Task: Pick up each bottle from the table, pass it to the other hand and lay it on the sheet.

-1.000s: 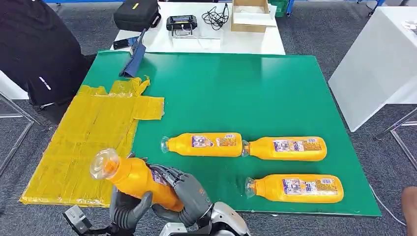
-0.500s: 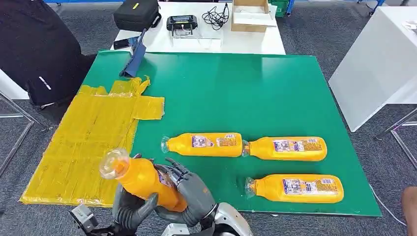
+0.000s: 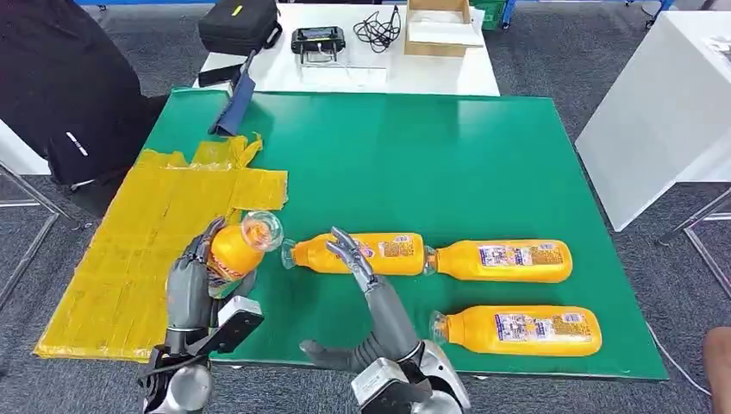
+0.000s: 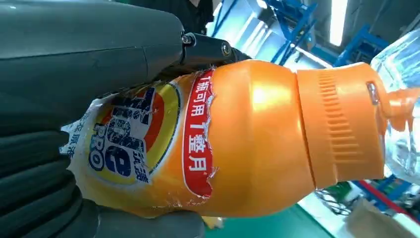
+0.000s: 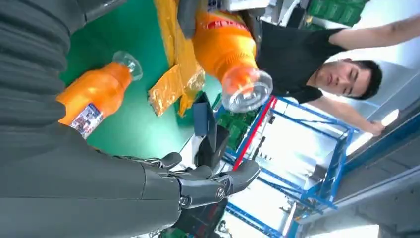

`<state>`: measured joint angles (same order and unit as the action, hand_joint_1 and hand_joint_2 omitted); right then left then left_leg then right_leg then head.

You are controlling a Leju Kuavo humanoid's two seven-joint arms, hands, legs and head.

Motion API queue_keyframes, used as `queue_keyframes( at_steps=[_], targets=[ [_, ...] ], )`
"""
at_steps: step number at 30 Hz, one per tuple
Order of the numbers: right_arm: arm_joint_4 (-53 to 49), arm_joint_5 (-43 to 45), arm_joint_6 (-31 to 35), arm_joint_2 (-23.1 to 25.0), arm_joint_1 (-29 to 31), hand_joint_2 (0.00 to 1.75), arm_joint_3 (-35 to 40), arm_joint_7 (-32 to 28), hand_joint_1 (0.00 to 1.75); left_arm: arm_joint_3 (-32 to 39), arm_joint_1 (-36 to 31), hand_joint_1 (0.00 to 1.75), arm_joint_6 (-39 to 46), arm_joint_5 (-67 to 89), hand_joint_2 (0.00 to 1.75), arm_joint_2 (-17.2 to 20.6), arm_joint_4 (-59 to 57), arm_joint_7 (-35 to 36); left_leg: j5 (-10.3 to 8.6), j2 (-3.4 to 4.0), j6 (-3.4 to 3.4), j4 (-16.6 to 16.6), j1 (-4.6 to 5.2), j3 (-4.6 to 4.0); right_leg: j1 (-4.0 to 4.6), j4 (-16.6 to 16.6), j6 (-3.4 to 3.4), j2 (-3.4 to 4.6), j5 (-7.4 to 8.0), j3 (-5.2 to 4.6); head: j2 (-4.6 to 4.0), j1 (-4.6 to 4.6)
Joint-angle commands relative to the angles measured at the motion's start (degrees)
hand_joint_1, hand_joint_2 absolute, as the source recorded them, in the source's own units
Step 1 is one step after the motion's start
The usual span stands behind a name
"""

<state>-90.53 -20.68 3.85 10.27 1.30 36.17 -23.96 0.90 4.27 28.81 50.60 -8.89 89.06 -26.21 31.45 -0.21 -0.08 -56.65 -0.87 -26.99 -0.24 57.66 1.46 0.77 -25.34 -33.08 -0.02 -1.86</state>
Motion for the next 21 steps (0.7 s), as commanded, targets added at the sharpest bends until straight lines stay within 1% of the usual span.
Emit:
queue_keyframes(
  at_steps=[1, 2, 3, 5, 6, 8, 10, 12, 13, 14, 15, 16, 17, 18, 19, 20, 21],
  targets=[
    [0.58, 0.86, -0.4, -2.64, 1.8, 1.75, -2.73, -0.31, 0.0, 1.7, -6.28, 1.75, 4.95, 9.62, 1.75, 5.26, -13.05, 5.37, -0.12, -0.09, 0.09, 0.35, -0.03, 0.32, 0.06, -0.4, 0.0, -0.19, 0.11, 0.4, 0.0, 0.04],
    [0.54, 1.13, -0.74, -3.08, 2.03, 1.75, -2.8, -0.51, 0.0, 1.83, -7.1, 1.75, 5.34, 11.48, 1.75, 6.27, -15.18, 5.91, -0.06, -0.05, 0.04, 0.14, 0.02, 0.1, 0.0, -0.14, 0.0, -0.1, 0.04, 0.14, 0.02, 0.02],
    [0.53, 1.35, -0.87, -3.31, 2.14, 1.75, -2.97, -0.62, 0.0, 2.01, -7.73, 1.75, 5.58, 13.86, 1.75, 6.97, -16.85, 7.24, -0.12, -0.06, 0.07, 0.3, -0.02, 0.27, 0.04, -0.34, 0.0, -0.15, 0.11, 0.35, 0.0, 0.0],
    [0.34, 1.8, -1.15, -3.54, 2.29, 1.75, -3.4, -0.84, 0.0, 2.04, -8.69, 1.75, 5.8, 16.24, 1.75, 7.89, -19.28, 8.34, -0.16, -0.1, 0.06, 0.34, -0.02, 0.28, 0.06, -0.38, -0.02, -0.2, 0.15, 0.36, 0.0, 0.02],
    [0.38, 1.87, -1.38, -3.99, 2.57, 1.75, -3.42, -0.89, 0.0, 1.76, -9.37, 1.75, 5.18, 17.64, 1.75, 8.89, -21.11, 9.21, -0.09, -0.07, 0.04, 0.17, 0.04, 0.12, -0.01, -0.17, -0.01, -0.13, 0.07, 0.17, 0.0, 0.02],
    [0.62, 2.0, -1.78, -4.58, 2.96, 1.75, -3.66, -0.84, 0.0, 2.02, -11.24, 1.75, 4.32, 20.96, 1.75, 10.43, -25.37, 12.31, -0.06, -0.03, 0.02, 0.11, 0.04, 0.06, -0.01, -0.11, -0.01, -0.08, 0.05, 0.09, 0.0, 0.02],
    [1.49, 2.28, -2.49, -5.0, 3.77, 1.75, -3.92, -0.7, 0.0, 2.93, -14.42, 1.75, 3.74, 21.49, 1.75, 12.2, -30.84, 13.8, -0.17, -0.1, 0.03, 0.29, 0.0, 0.21, 0.04, -0.31, -0.03, -0.19, 0.15, 0.27, 0.0, 0.04],
    [3.3, 1.97, -3.39, -5.37, 5.24, 1.75, -3.47, -0.32, 0.0, 3.67, -19.35, 1.75, 2.74, 23.7, 1.75, 14.09, -39.06, 16.89, -0.08, -0.09, 0.01, 0.1, 0.04, 0.04, -0.01, -0.1, -0.01, -0.14, 0.05, 0.08, 0.0, 0.02],
    [4.73, 1.09, -3.66, -5.71, 6.54, 1.75, -2.86, 0.58, 0.0, 3.59, -22.28, 1.75, 1.68, 25.02, 1.75, 15.25, -44.43, 18.34, -0.16, -0.16, 0.01, 0.19, 0.01, 0.12, 0.02, -0.21, -0.03, -0.23, 0.12, 0.19, 0.0, 0.02],
    [7.49, -0.42, -3.06, -6.05, 8.88, 1.75, -2.56, 2.44, 0.0, 3.04, -25.42, 1.75, 0.98, 25.66, 1.75, 16.62, -50.28, 17.68, -0.12, -0.11, 0.0, 0.11, 0.0, 0.07, 0.02, -0.13, -0.03, -0.15, 0.08, 0.11, 0.0, 0.02],
    [9.33, -0.44, -3.11, -5.95, 10.16, 1.75, -2.93, 2.67, 0.0, 2.94, -26.94, 1.75, 1.35, 25.97, 1.75, 17.18, -53.3, 17.18, -0.17, -0.11, 0.01, 0.2, -0.02, 0.14, 0.04, -0.22, -0.04, -0.18, 0.14, 0.19, 0.0, 0.02],
    [12.0, -1.63, -2.87, -6.51, 12.69, 1.75, -2.68, 4.24, 0.0, 1.97, -28.23, 0.0, 1.16, 27.71, 1.75, 17.68, -55.42, 17.43, -0.14, -0.11, 0.0, 0.13, 0.01, 0.09, 0.0, -0.12, -0.02, -0.16, 0.09, 0.13, 0.0, 0.04],
    [15.08, -3.02, -2.39, -6.8, 15.13, 1.75, -3.13, 6.11, 0.0, 2.38, -29.06, 0.0, -1.94, 24.68, 1.75, 17.34, -56.71, 12.78, -0.24, -0.11, 0.01, 0.24, -0.03, 0.17, 0.05, -0.27, -0.04, -0.19, 0.21, 0.24, 0.0, 0.02],
    [17.39, -3.63, -2.27, -6.96, 17.13, 1.75, -3.63, 6.9, 0.0, 1.94, -29.35, 0.0, -3.4, 23.71, 1.75, 17.59, -57.0, 11.25, -0.17, 0.03, 0.0, 0.17, 0.0, 0.17, 0.01, -0.16, -0.03, -0.03, 0.17, 0.18, 0.0, 0.02],
    [17.98, -3.35, -2.28, -7.01, 17.75, 1.75, -4.11, 6.77, 0.0, 1.87, -29.32, 0.0, -3.43, 23.57, 1.75, 17.56, -56.95, 11.17, -0.2, 0.08, 0.02, 0.22, -0.05, 0.2, 0.05, -0.25, -0.03, 0.01, 0.25, 0.23, 0.0, 0.0],
    [23.26, -7.65, -1.02, -7.54, 22.2, 1.75, -3.76, 9.77, 0.0, 0.36, -29.86, 0.0, -6.71, 21.72, 1.75, 17.72, -57.02, 7.08, -0.18, 0.13, 0.01, 0.15, -0.05, 0.13, 0.03, -0.16, -0.02, 0.06, 0.23, 0.19, 0.0, 0.0],
    [25.47, -7.58, -1.61, -7.36, 23.87, 1.75, -4.57, 9.3, 0.0, -0.27, -30.04, 0.0, -7.11, 21.15, 1.75, 17.76, -56.76, 7.26, -0.15, 0.13, -0.01, 0.07, -0.03, 0.08, 0.01, -0.07, 0.0, 0.07, 0.16, 0.11, 0.0, 0.0]
  ],
)
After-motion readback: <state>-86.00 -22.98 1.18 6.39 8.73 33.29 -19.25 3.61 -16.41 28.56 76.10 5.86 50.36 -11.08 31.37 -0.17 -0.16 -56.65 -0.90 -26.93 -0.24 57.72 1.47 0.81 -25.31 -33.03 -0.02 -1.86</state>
